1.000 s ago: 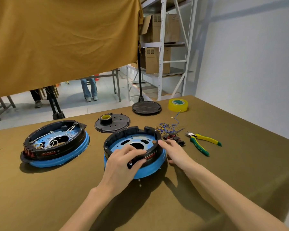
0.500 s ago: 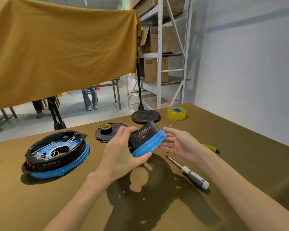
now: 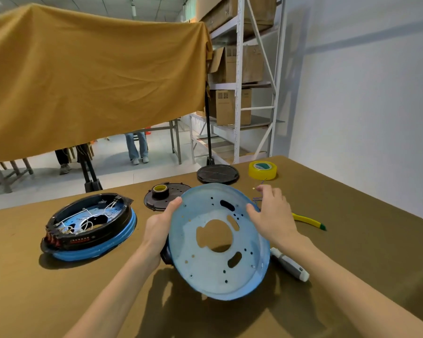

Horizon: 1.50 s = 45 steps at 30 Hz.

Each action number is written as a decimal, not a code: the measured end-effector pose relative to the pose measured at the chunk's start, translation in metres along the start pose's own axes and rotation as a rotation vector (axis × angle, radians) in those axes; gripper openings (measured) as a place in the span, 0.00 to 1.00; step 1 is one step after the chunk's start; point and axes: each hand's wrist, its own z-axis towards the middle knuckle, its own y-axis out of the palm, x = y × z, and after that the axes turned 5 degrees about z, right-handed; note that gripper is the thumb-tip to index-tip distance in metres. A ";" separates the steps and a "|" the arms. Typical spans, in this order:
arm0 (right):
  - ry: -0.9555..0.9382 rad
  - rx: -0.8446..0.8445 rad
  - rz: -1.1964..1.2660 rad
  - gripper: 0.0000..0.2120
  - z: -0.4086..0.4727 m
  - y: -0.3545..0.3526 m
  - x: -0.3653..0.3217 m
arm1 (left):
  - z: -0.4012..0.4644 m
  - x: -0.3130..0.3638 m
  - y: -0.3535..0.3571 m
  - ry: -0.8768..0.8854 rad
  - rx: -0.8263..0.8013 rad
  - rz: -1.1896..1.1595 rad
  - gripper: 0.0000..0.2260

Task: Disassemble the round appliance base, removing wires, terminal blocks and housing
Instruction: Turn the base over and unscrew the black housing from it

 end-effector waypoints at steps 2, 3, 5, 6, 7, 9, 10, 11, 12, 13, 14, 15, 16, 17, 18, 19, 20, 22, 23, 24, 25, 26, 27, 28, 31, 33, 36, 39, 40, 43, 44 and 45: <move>0.068 -0.114 -0.008 0.16 -0.002 0.006 0.007 | 0.003 -0.013 0.001 -0.064 -0.027 -0.005 0.29; 0.073 -0.133 -0.009 0.14 -0.001 0.010 0.012 | 0.004 -0.019 0.002 -0.090 -0.047 0.000 0.28; 0.097 -0.140 -0.015 0.14 0.000 0.015 0.018 | 0.006 -0.032 0.001 -0.154 -0.111 0.030 0.28; 0.113 -0.157 -0.004 0.15 0.001 0.017 0.021 | 0.007 -0.038 -0.001 -0.194 -0.144 0.043 0.29; 0.119 -0.183 0.019 0.15 0.004 0.020 0.023 | 0.008 -0.043 -0.005 -0.235 -0.176 0.051 0.30; 0.130 -0.237 0.085 0.13 0.008 0.024 0.026 | 0.009 -0.052 -0.012 -0.282 -0.226 0.057 0.32; 0.141 -0.241 0.117 0.11 0.011 0.024 0.027 | 0.010 -0.056 -0.013 -0.273 -0.231 0.055 0.32; 0.151 -0.227 0.143 0.10 0.012 0.024 0.029 | 0.011 -0.059 -0.014 -0.249 -0.221 0.056 0.30; 0.160 -0.208 0.144 0.09 0.013 0.023 0.032 | 0.011 -0.061 -0.013 -0.219 -0.202 0.064 0.28; 0.163 -0.190 0.114 0.09 0.011 0.021 0.036 | 0.012 -0.062 -0.011 -0.195 -0.183 0.069 0.27; 0.167 -0.186 0.049 0.10 0.008 0.019 0.040 | 0.013 -0.064 -0.010 -0.184 -0.164 0.064 0.27; 0.176 -0.200 -0.024 0.11 0.005 0.015 0.046 | 0.014 -0.064 -0.009 -0.185 -0.145 0.051 0.27; 0.195 -0.238 -0.090 0.11 0.001 0.011 0.050 | 0.015 -0.065 -0.009 -0.188 -0.122 0.041 0.26; 0.218 -0.292 -0.149 0.11 -0.002 0.007 0.054 | 0.016 -0.066 -0.009 -0.187 -0.094 0.031 0.26; 0.245 -0.356 -0.204 0.12 -0.007 0.003 0.057 | 0.017 -0.068 -0.009 -0.184 -0.063 0.024 0.26; 0.269 -0.417 -0.251 0.13 -0.012 0.000 0.059 | 0.018 -0.070 -0.010 -0.182 -0.037 0.018 0.26; 0.287 -0.474 -0.292 0.13 -0.018 -0.002 0.059 | 0.020 -0.073 -0.010 -0.180 -0.024 0.013 0.26; 0.302 -0.587 -0.372 0.12 -0.031 -0.002 0.060 | 0.021 -0.077 -0.013 -0.181 -0.026 -0.007 0.26; 0.299 -0.625 -0.413 0.13 -0.036 -0.001 0.061 | 0.021 -0.077 -0.016 -0.184 -0.039 -0.020 0.27; 0.295 -0.633 -0.438 0.12 -0.039 0.000 0.060 | 0.021 -0.078 -0.019 -0.187 -0.060 -0.035 0.28; 0.293 -0.607 -0.436 0.11 -0.041 -0.001 0.059 | 0.021 -0.078 -0.022 -0.190 -0.086 -0.048 0.30; 0.293 -0.553 -0.412 0.09 -0.042 -0.004 0.057 | 0.019 -0.077 -0.025 -0.192 -0.113 -0.059 0.31; 0.291 -0.475 -0.376 0.08 -0.041 -0.008 0.055 | 0.018 -0.076 -0.028 -0.196 -0.135 -0.067 0.31; 0.283 -0.386 -0.338 0.08 -0.039 -0.014 0.053 | 0.017 -0.075 -0.029 -0.203 -0.150 -0.078 0.31; 0.227 -0.124 -0.138 0.07 -0.035 -0.033 0.045 | 0.015 -0.073 -0.028 -0.249 -0.149 -0.134 0.33; 0.181 -0.006 0.095 0.09 -0.033 -0.040 0.038 | 0.013 -0.073 -0.026 -0.276 -0.148 -0.170 0.32; 0.230 -0.005 0.569 0.10 -0.028 -0.041 0.018 | 0.011 -0.073 -0.025 -0.296 -0.168 -0.175 0.33; 0.233 -0.064 0.782 0.11 -0.025 -0.032 -0.002 | 0.007 -0.073 -0.022 -0.305 -0.234 -0.139 0.33; 0.215 -0.059 0.807 0.12 -0.025 -0.027 -0.009 | 0.006 -0.073 -0.021 -0.317 -0.264 -0.136 0.33; 0.176 -0.005 0.888 0.17 -0.022 -0.010 -0.024 | 0.005 -0.071 -0.021 -0.346 -0.376 -0.091 0.34; 0.174 0.013 0.912 0.18 -0.020 -0.005 -0.028 | 0.006 -0.071 -0.021 -0.349 -0.406 -0.063 0.35; 0.178 0.026 0.935 0.19 -0.018 -0.002 -0.030 | 0.006 -0.071 -0.022 -0.352 -0.429 -0.039 0.36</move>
